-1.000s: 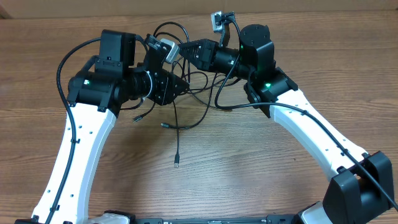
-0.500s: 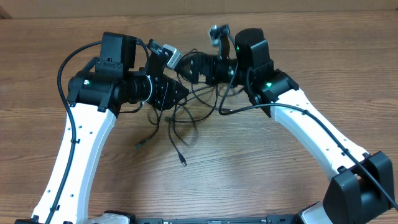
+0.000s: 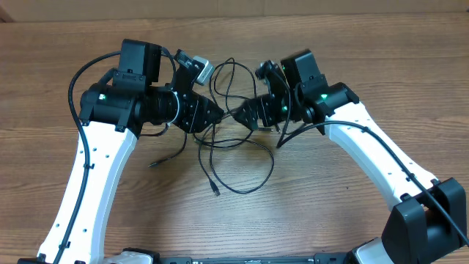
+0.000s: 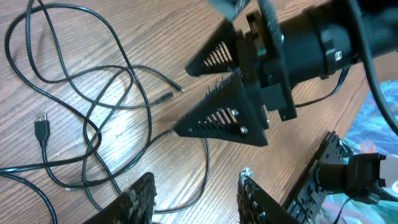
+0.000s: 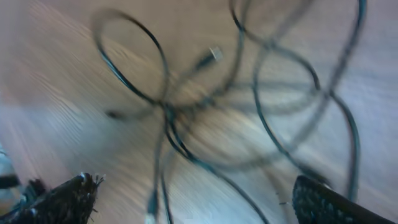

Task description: Untangle cables

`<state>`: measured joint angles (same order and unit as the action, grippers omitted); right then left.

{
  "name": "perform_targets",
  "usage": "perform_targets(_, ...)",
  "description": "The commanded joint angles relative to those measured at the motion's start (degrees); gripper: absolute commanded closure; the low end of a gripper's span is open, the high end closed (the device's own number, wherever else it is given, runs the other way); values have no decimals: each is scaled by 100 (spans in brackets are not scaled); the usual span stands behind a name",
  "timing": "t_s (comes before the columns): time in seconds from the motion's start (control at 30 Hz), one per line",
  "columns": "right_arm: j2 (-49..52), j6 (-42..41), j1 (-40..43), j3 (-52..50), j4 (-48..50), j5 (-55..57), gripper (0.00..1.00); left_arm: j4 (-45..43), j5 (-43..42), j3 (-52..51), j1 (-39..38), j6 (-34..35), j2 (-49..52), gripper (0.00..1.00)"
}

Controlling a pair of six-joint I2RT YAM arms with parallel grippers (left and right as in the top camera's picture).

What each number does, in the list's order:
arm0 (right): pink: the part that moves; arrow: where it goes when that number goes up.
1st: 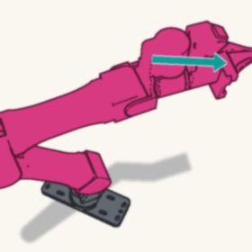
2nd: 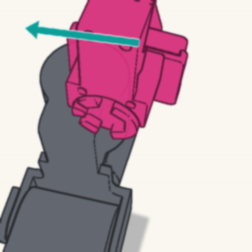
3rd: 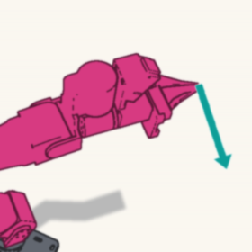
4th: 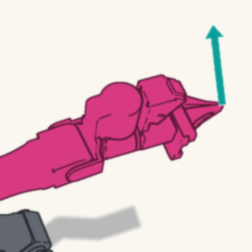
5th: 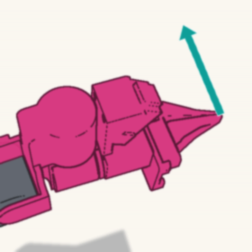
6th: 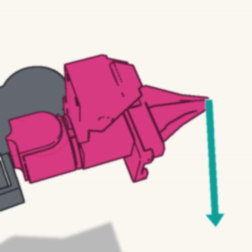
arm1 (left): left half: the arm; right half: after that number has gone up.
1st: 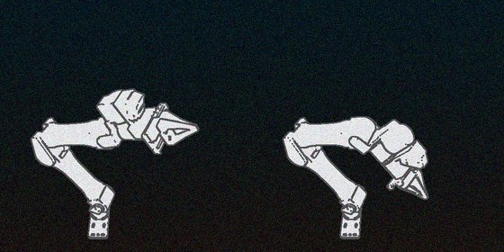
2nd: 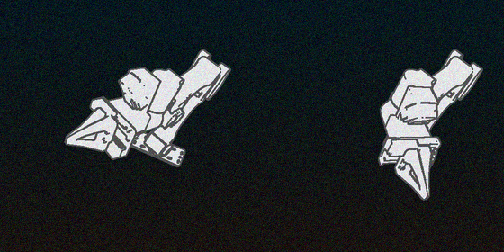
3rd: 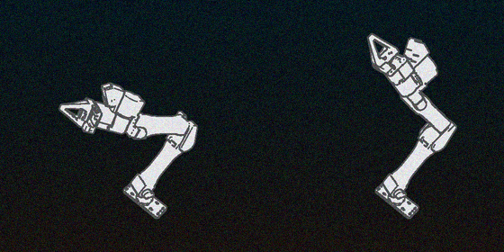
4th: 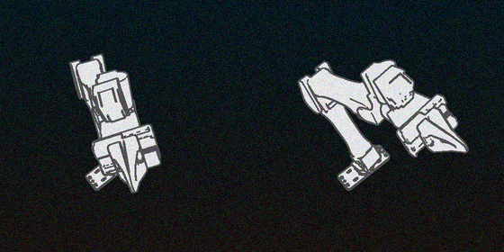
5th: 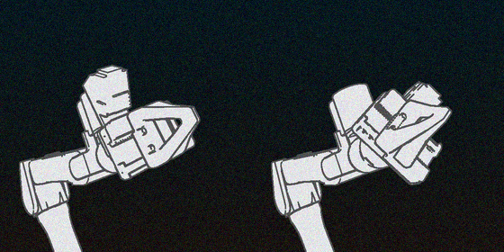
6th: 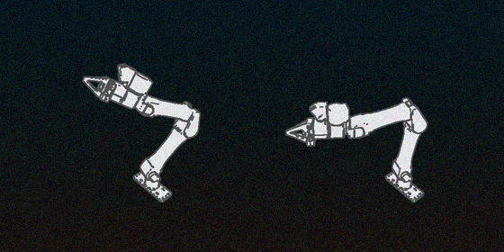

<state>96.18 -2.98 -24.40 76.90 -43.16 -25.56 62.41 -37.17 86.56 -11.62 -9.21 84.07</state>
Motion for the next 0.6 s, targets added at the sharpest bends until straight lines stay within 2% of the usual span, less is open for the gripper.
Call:
perform_targets(0.0,39,835,11,39,-444,328,5,15,-192,-33,9,-9,-28,57)
perform_targets(0.13,72,2417,9,31,-1126,452,1,61,-555,-33,9,66,-28,56)
perform_targets(0.27,214,2579,11,31,-1021,761,0,116,-911,-33,7,66,-28,55)
perform_targets(0.57,824,2566,4,31,-850,745,2,411,-940,-33,7,63,-28,53)
